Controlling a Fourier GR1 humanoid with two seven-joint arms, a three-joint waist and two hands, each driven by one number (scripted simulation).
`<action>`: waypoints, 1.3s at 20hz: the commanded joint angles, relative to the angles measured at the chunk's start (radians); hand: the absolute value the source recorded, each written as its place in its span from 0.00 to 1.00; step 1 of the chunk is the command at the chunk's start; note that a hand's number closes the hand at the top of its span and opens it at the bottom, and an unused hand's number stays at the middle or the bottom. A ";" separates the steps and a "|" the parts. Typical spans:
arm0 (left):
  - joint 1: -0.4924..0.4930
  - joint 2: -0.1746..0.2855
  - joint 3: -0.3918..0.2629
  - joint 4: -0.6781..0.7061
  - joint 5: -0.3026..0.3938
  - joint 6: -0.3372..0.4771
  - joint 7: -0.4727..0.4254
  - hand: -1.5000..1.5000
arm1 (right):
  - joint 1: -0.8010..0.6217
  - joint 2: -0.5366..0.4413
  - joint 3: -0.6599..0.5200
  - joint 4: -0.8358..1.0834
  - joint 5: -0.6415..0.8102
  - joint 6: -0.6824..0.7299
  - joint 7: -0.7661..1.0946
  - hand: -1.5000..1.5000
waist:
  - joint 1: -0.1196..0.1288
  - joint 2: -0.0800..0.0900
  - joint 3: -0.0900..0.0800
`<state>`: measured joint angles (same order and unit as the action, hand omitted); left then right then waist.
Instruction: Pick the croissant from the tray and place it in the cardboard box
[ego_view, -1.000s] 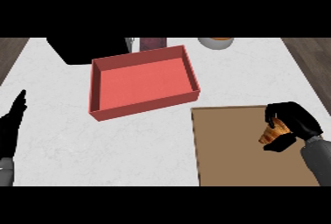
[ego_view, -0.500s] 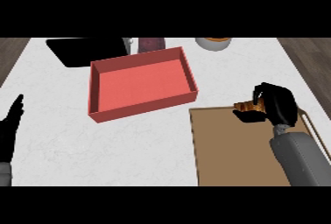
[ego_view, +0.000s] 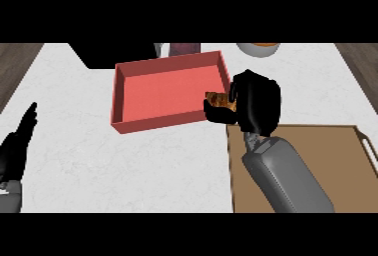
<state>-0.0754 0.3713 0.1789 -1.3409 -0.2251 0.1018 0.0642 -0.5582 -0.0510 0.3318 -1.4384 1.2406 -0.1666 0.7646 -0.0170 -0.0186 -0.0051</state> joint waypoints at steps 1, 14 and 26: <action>-0.014 -0.038 -0.030 0.016 -0.023 0.021 -0.045 0.50 | -0.189 0.048 0.076 0.000 -0.009 0.043 0.257 1.00 | 0.038 0.018 0.004; -0.078 -0.033 -0.037 0.006 -0.024 -0.013 0.003 0.50 | -0.592 0.051 -0.093 0.573 -0.294 -0.277 0.225 1.00 | 0.073 0.034 0.004; -0.117 -0.026 -0.035 0.036 -0.025 -0.029 -0.010 0.50 | -0.739 0.051 -0.237 1.060 -0.342 -0.465 0.072 1.00 | 0.103 0.051 0.004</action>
<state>-0.1975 0.3497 0.1438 -1.3160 -0.2515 0.0745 0.0672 -1.2695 -0.0019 0.1327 -0.4981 0.9033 -0.5485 0.8398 0.0802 0.0283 -0.0011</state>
